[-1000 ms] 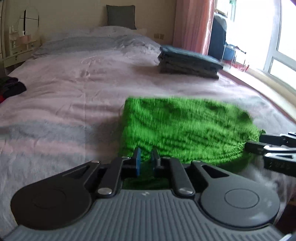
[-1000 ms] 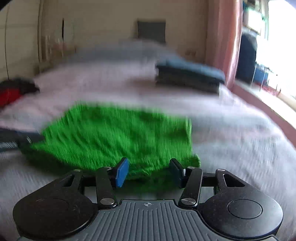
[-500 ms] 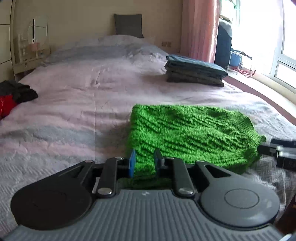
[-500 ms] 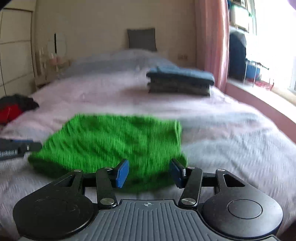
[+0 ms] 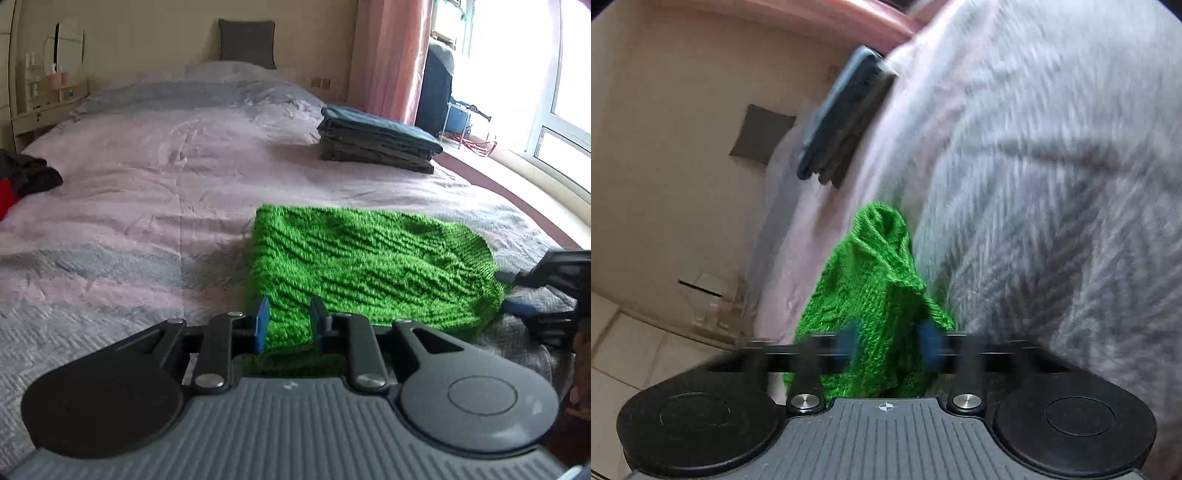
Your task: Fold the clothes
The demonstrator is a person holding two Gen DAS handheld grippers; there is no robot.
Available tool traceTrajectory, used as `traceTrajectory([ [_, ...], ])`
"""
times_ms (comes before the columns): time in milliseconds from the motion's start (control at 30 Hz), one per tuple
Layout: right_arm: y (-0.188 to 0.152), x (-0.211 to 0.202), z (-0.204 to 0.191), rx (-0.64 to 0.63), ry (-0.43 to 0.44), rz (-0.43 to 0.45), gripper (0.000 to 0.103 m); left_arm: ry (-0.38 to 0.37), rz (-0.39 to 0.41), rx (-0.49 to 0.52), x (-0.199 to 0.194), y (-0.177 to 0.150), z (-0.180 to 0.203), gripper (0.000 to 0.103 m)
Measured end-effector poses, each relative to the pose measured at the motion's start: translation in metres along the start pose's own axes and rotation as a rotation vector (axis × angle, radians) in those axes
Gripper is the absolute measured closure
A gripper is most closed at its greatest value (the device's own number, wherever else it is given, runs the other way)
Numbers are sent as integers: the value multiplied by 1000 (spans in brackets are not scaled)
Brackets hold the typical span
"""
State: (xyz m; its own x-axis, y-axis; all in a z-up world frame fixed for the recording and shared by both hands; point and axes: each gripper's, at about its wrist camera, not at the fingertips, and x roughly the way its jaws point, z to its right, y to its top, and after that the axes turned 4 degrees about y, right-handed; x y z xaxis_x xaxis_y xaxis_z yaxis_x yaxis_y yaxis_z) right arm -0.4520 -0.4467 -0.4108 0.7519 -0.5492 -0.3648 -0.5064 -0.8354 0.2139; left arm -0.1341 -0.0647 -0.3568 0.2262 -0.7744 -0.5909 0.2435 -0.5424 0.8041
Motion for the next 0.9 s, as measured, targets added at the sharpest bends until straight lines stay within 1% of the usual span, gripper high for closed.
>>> traceTrajectory([
  [33, -1, -2, 0, 4, 4, 5, 95, 3, -7, 2, 2, -3, 0, 83],
  [67, -2, -6, -4, -28, -4, 14, 98, 7, -13, 4, 5, -5, -1, 83],
  [100, -5, -12, -10, -85, -15, 26, 99, 10, -19, 6, 7, -8, -1, 83],
  [133, -9, -18, -19, -164, -41, 34, 99, 13, -26, 9, 10, -10, -1, 82],
  [200, -16, -21, -27, -310, -130, 36, 100, 17, -34, 10, 13, -14, -3, 80],
  [267, -21, -12, -22, -373, -197, 25, 100, 15, -47, -2, 18, -16, -7, 78],
  [300, -24, -9, -22, -403, -216, 22, 100, 13, -51, -7, 20, -16, -8, 78],
  [367, -31, -7, -35, -511, -257, 12, 99, 19, -51, -4, 21, -15, -9, 78],
  [433, -38, -8, -51, -613, -302, 18, 94, 28, -33, 13, 14, -10, -5, 79],
  [467, -42, -12, -58, -663, -322, 32, 87, 32, -23, 22, 10, -8, -3, 79],
  [500, -47, -15, -66, -715, -341, 53, 76, 36, -14, 30, 7, -6, -1, 79],
  [533, -53, -18, -74, -769, -360, 80, 71, 40, -4, 39, 3, -3, 0, 79],
  [567, -59, -20, -82, -824, -380, 104, 61, 44, 5, 47, -1, -1, 2, 79],
  [633, -70, -20, -95, -920, -382, 147, 59, 44, 29, 64, -8, 4, 7, 79],
  [667, -74, -16, -100, -959, -373, 151, 59, 38, 40, 77, -10, 7, 10, 79],
  [733, -81, -7, -106, -1027, -346, 130, 59, 26, 60, 104, -13, 12, 16, 79],
  [800, -86, 6, -103, -1068, -329, 75, 59, 16, 38, 122, -5, 13, 22, 79],
  [867, -92, 22, -89, -1098, -362, -5, 59, 23, -26, 126, 9, 5, 25, 79],
  [900, -95, 30, -79, -1105, -395, -51, 59, 26, -40, 119, 14, -1, 24, 79],
])
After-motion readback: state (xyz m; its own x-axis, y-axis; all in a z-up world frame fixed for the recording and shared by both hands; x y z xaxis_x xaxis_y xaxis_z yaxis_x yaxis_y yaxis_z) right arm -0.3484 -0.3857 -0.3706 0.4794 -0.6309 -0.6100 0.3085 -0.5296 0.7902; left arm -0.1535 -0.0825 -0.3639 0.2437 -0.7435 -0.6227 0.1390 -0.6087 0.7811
